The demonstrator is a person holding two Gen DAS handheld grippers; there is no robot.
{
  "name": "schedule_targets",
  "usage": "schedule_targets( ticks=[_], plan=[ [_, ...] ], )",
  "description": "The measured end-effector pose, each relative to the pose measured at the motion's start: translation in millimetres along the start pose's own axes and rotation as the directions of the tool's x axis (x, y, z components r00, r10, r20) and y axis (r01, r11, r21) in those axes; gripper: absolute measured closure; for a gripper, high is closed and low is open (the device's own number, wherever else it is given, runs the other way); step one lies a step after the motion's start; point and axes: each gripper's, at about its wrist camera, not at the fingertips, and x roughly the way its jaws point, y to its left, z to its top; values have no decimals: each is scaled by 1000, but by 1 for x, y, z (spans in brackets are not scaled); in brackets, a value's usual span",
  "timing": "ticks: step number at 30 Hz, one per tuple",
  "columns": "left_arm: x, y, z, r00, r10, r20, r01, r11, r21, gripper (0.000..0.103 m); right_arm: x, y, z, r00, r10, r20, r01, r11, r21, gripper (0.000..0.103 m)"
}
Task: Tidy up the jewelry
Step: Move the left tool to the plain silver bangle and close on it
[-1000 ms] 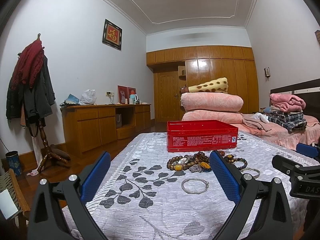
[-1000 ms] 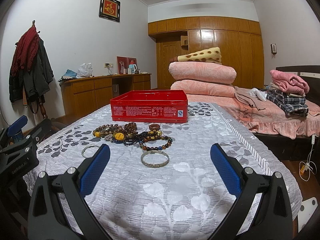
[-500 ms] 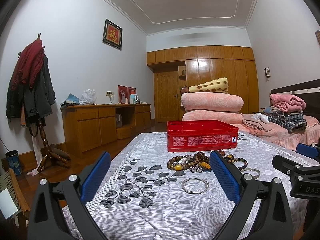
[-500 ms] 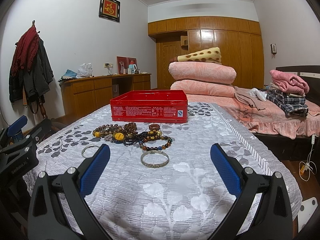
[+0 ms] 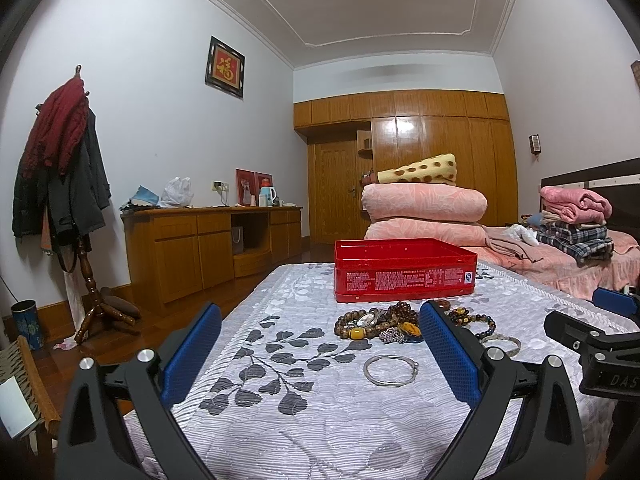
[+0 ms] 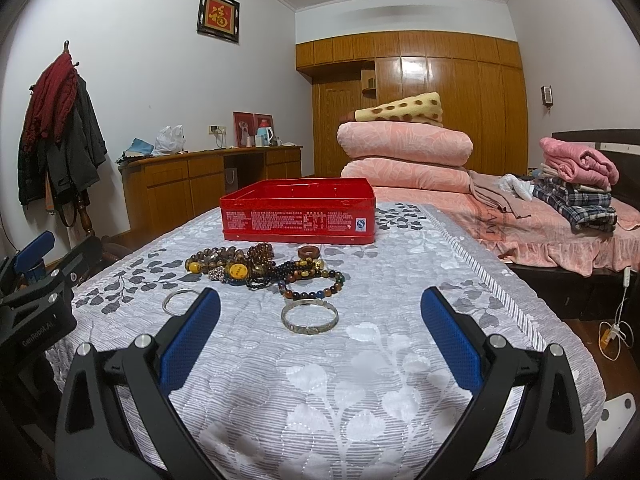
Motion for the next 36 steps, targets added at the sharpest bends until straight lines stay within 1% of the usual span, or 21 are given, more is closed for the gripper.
schedule_targets(
  ticks=[5, 8, 10, 13, 16, 17, 19, 21, 23, 24, 26, 29, 34, 35, 36],
  plan=[
    [4, 10, 1, 1000, 10, -30, -10, 1000, 0, 6, 4, -1, 1, 1000, 6, -28, -6, 1000, -3, 6],
    [11, 12, 1, 997, 0, -73, 0, 1000, -2, 6, 13, 1, 1, 997, -6, -72, 5, 1000, -15, 6],
    [16, 12, 0, 995, -9, -102, 8, 1000, -9, 6, 18, -2, 1, 994, 11, -107, -11, 1000, 1, 6],
    [26, 11, -2, 988, -12, -156, 12, 1000, 1, 6, 25, -2, 2, 990, 33, -138, -32, 999, 15, 6],
    [39, 7, -3, 974, -28, -223, 30, 1000, 5, 6, 37, -3, 4, 980, 26, -197, -25, 1000, 10, 6],
    [43, 6, -3, 969, -36, -245, 38, 999, 3, 6, 42, -4, 4, 976, 30, -215, -28, 1000, 11, 6],
    [55, 3, -4, 952, -56, -301, 58, 998, -1, 6, 51, -6, 6, 968, 41, -248, -37, 999, 19, 6],
    [65, 0, -5, 936, -70, -345, 73, 997, -3, 6, 61, -7, 7, 957, 41, -288, -38, 999, 16, 10],
    [78, -5, -7, 913, -80, -401, 91, 996, 8, 7, 70, -10, 8, 944, 54, -324, -49, 999, 23, 28],
    [82, -8, -7, 904, -89, -419, 103, 995, 9, 8, 77, -11, 8, 934, 64, -350, -55, 998, 35, 30],
    [88, -11, -8, 889, -106, -446, 121, 993, 5, 9, 84, -13, 8, 924, 72, -377, -61, 997, 41, 30],
    [99, -16, -10, 856, -130, -501, 146, 989, -7, 9, 95, -12, 8, 907, 72, -415, -65, 997, 31, 30],
    [114, -27, -16, 817, -133, -562, 171, 985, 16, 11, 108, -13, 8, 892, 63, -448, -62, 998, 17, 29],
    [116, -29, -17, 811, -129, -570, 173, 985, 22, 13, 109, -12, 8, 891, 62, -449, -62, 998, 14, 29],
    [118, -31, -18, 800, -131, -586, 179, 984, 24, 15, 110, -11, 8, 889, 58, -454, -63, 998, 5, 29]
  ],
)
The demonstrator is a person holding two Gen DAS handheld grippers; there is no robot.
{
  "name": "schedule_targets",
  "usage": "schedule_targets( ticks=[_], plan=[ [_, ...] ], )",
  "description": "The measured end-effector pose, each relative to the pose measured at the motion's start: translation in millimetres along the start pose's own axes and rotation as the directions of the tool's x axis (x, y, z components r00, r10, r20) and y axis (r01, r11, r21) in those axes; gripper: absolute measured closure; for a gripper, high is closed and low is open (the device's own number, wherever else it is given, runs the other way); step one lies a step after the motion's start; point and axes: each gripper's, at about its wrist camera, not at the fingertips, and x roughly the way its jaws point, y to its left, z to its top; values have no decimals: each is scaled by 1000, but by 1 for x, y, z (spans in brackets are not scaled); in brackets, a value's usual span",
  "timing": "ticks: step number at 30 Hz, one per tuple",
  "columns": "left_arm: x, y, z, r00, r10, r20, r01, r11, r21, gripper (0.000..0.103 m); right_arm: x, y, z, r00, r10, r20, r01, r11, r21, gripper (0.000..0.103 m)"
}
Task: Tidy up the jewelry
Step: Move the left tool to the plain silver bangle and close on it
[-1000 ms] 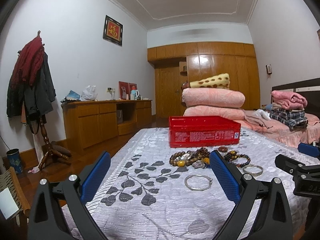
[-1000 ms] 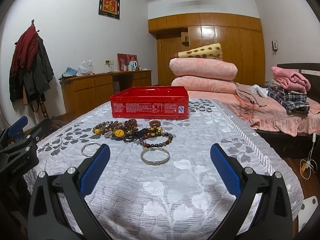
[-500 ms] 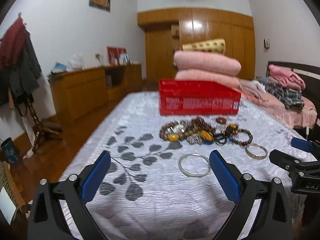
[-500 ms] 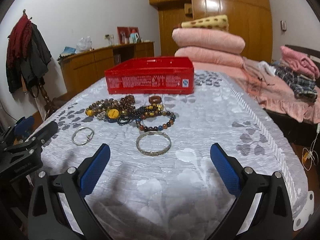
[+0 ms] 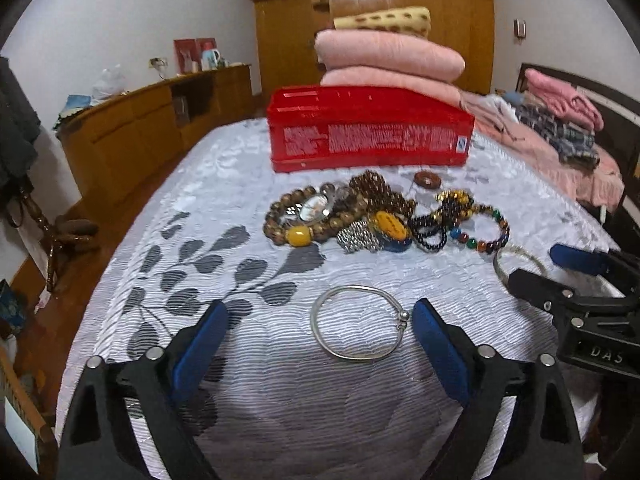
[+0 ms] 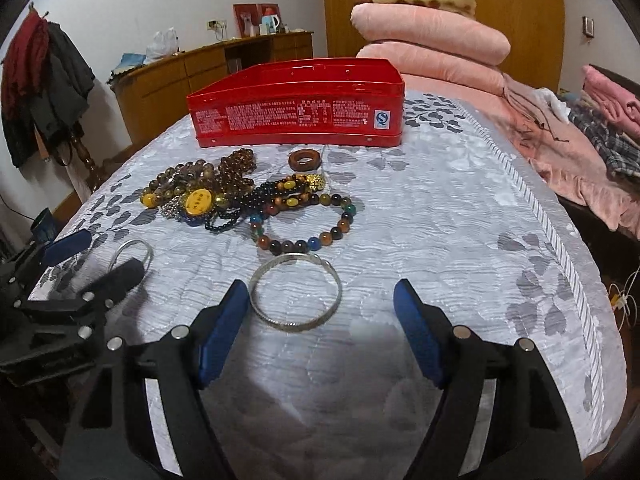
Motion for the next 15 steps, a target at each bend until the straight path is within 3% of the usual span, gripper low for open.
schedule_targets(
  ticks=[10, 13, 15],
  plan=[
    [9, -2, 9, 997, -40, -65, 39, 999, -19, 17, 7, 10, 5, 999, -22, -28, 21, 999, -47, 29],
    [7, -5, 9, 998, -35, -55, 34, 999, -9, 33, 6, 9, 5, 1000, -12, -24, 11, 999, -49, 36],
    [6, -7, 9, 998, -49, -48, 49, 999, -5, 48, 4, 8, 6, 1000, 2, -22, -3, 999, -40, 51]
  ],
)
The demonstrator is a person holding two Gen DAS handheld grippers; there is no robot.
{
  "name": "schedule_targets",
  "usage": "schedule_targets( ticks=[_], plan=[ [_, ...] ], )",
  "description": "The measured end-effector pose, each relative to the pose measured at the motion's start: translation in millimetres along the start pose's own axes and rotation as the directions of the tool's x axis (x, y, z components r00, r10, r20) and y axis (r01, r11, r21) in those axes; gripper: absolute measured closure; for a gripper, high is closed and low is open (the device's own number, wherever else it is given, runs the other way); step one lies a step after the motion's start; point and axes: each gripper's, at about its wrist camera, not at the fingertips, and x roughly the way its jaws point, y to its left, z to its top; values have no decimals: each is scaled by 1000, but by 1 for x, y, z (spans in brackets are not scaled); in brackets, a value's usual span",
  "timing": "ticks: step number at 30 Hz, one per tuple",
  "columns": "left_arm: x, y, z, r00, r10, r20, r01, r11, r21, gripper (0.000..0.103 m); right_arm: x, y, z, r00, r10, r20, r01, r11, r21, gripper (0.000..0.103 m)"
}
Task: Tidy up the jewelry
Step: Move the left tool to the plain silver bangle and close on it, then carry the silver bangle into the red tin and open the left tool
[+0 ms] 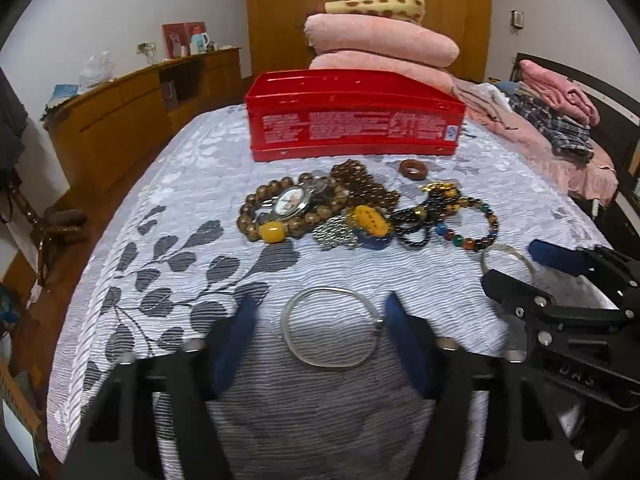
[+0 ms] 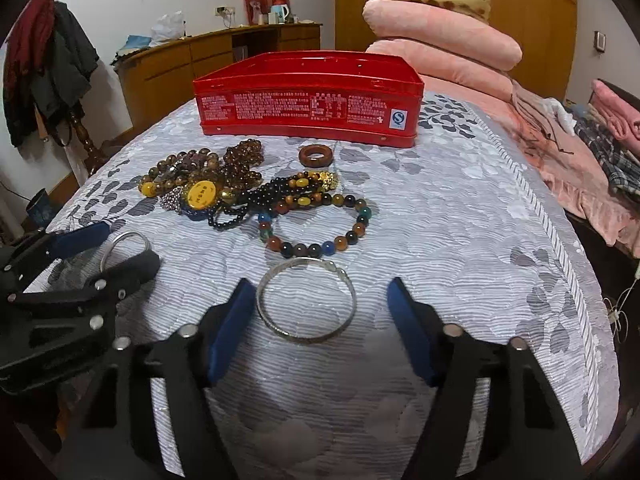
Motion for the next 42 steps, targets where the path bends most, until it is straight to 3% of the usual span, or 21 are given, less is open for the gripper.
schedule_targets(
  ticks=[2, 10, 20, 28, 35, 42],
  plan=[
    [-1, 1, 0, 1000, 3, 5, -3, 1000, -8, 53, -2, -1, 0, 1000, 3, -2, -3, 1000, 7, 55],
    [-5, 3, -4, 1000, -14, 23, 14, 1000, -15, 54, -2, -4, -1, 1000, 28, -2, -28, 999, 20, 52],
    [-10, 14, -5, 996, -69, 49, 72, 995, -69, 54, -15, -6, -1, 999, 15, 30, -16, 1000, 24, 56],
    [-25, 23, -3, 993, -51, 111, 60, 995, -81, 54, -22, -10, 4, 998, 6, 57, -7, 1000, 22, 56],
    [-26, 25, 16, 989, -38, 144, 49, 996, -75, 54, -25, -16, 21, 996, -1, 88, 0, 1000, 16, 56],
    [-14, 26, 66, 980, -49, 194, 63, 996, -63, 54, -23, -32, 75, 987, -10, 158, 9, 1000, 9, 56]
  ],
)
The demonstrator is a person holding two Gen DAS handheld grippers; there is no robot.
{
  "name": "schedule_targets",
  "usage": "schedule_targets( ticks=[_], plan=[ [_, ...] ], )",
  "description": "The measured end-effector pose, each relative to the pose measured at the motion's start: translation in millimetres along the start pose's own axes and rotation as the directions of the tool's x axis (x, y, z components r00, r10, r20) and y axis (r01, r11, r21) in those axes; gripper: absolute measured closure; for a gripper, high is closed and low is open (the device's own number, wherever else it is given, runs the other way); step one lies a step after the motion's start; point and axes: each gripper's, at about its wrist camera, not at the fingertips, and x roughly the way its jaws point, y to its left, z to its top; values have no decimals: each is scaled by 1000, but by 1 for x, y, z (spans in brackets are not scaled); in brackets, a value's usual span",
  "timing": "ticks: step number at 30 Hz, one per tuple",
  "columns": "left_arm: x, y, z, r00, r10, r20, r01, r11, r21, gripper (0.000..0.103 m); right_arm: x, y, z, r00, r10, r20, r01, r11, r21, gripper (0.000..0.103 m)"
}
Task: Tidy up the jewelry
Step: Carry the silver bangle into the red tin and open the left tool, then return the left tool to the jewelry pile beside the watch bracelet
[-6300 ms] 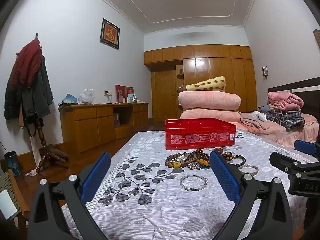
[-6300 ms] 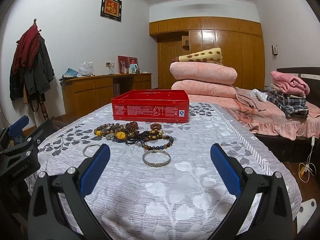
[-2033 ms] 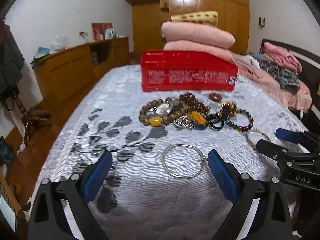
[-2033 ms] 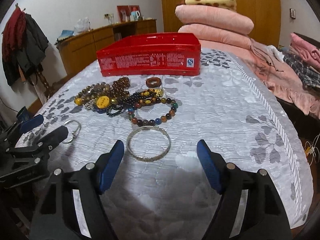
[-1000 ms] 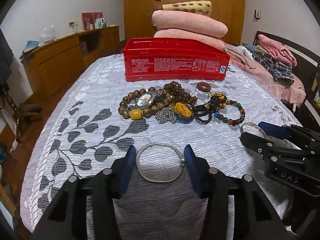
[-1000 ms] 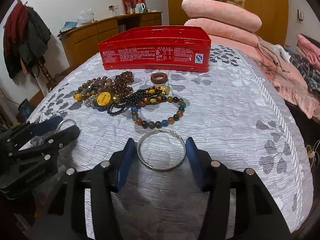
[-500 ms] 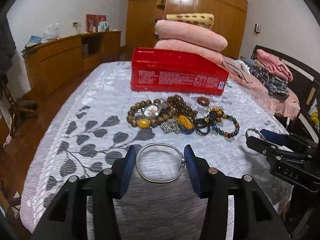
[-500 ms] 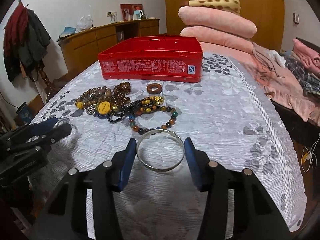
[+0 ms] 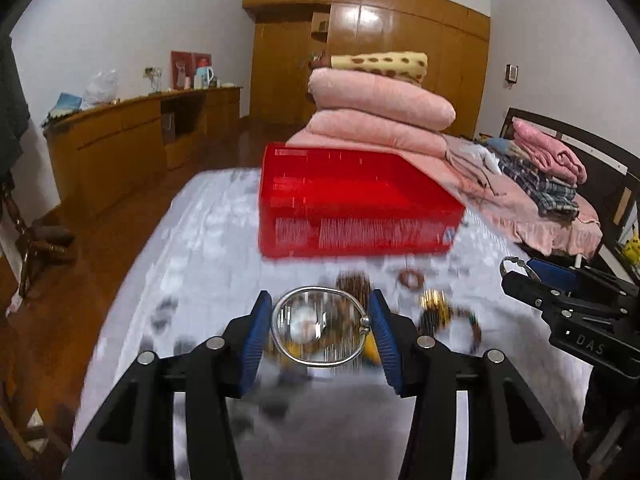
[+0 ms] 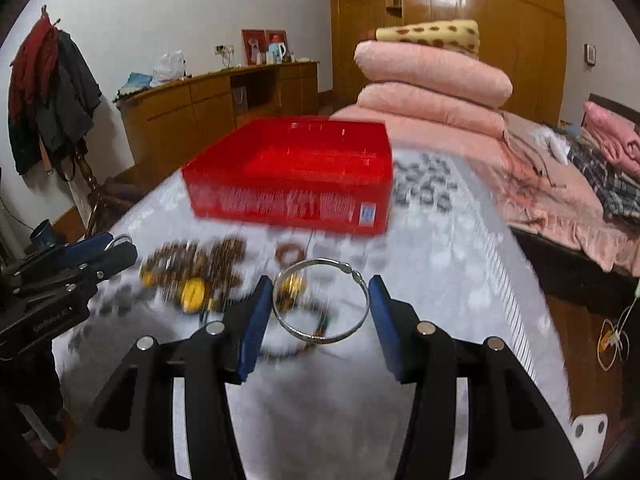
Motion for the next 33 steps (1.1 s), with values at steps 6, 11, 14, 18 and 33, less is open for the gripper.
schedule_targets(
  ticks=[6, 11, 14, 18, 33],
  plan=[
    [38, 1, 60, 999, 20, 46, -20, 1000, -8, 54, 28, -7, 55, 999, 21, 49, -22, 1000, 7, 55],
    [75, 0, 94, 998, 40, 37, -40, 999, -2, 54, 65, -8, 87, 998, 40, 41, -41, 999, 20, 55],
    [98, 1, 103, 999, 48, 13, -48, 999, 4, 54, 88, -9, 96, 999, 40, 21, -40, 999, 26, 55],
    [118, 4, 107, 998, 59, -14, -59, 998, 5, 54, 110, -13, 102, 999, 39, -1, -39, 998, 44, 55],
    [118, 9, 112, 997, 75, -11, -75, 997, 4, 27, 112, -17, 104, 999, 32, 18, -33, 998, 49, 38]
  ],
)
